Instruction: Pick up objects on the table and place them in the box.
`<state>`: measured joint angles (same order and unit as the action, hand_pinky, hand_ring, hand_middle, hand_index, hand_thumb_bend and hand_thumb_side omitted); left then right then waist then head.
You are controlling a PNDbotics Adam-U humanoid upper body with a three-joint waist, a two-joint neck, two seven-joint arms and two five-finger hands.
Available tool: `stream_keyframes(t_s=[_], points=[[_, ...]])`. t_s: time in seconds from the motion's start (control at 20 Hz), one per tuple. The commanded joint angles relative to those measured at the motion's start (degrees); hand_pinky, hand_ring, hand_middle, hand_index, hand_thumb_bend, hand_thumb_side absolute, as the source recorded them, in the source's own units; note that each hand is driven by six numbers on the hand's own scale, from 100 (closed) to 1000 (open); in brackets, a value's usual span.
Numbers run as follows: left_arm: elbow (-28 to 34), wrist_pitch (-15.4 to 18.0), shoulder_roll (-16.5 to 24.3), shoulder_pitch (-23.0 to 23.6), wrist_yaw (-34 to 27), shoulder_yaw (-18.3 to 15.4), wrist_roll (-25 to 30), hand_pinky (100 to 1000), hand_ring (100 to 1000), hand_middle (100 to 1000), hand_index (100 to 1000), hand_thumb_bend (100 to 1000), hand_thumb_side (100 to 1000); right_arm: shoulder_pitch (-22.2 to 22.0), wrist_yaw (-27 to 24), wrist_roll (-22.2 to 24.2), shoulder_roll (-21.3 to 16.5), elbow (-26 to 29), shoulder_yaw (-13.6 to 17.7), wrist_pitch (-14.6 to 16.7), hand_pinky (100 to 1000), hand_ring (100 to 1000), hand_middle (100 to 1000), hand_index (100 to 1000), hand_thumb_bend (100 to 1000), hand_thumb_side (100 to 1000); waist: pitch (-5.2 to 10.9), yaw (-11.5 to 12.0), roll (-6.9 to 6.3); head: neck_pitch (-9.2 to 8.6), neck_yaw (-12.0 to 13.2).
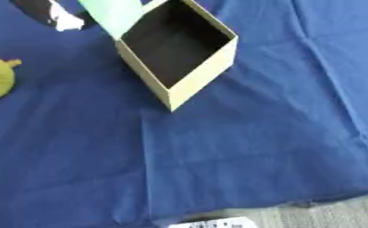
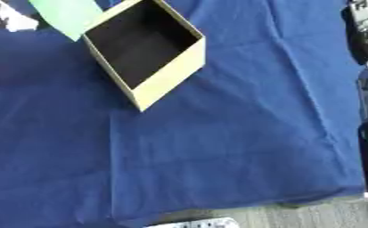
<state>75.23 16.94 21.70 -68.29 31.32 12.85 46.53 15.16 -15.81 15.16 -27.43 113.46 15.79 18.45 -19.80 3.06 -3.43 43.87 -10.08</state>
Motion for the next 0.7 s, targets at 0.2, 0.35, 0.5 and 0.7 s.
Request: stream_keyframes(t_s=[0.2,0.35,0.5,0.7], points=[[-4.74,4.31,-3.59,-2.5,4.77,-2.46,2.99,697,581,452,620,100,139,1.24,-1.24,0.55,-0.72,1.13,-0.25,0.12,878,757,500,723,100,603,1.36,-0.91,0.19,0.25,1.33],[-7.35,4.42,-5.6,-2.68,7.79,-2.85,0.1,693,580,451,619,100,143,1.45,-1.39,0.84,-0.62,1.13,-0.4,0.14,878,757,500,723,100,602,1.19,-1.28,0.27,0.25,1.69],[-9.95,4.77,-7.38,-2.52,9.61,-3.06,-1.98,688,577,449,618,100,152,1.68,-1.62,0.97,-0.51,1.13,-0.48,0.26,878,757,501,724,100,602,1.08,-1.61,0.38,0.25,2.14],[-12.49,5.86,-8.29,-2.06,11.48,-2.51,-3.44,691,582,454,624,100,165,1.94,-1.87,1.16,-0.48,1.13,-0.62,0.42,878,761,504,726,100,604,1.05,-1.56,0.45,0.25,4.02]])
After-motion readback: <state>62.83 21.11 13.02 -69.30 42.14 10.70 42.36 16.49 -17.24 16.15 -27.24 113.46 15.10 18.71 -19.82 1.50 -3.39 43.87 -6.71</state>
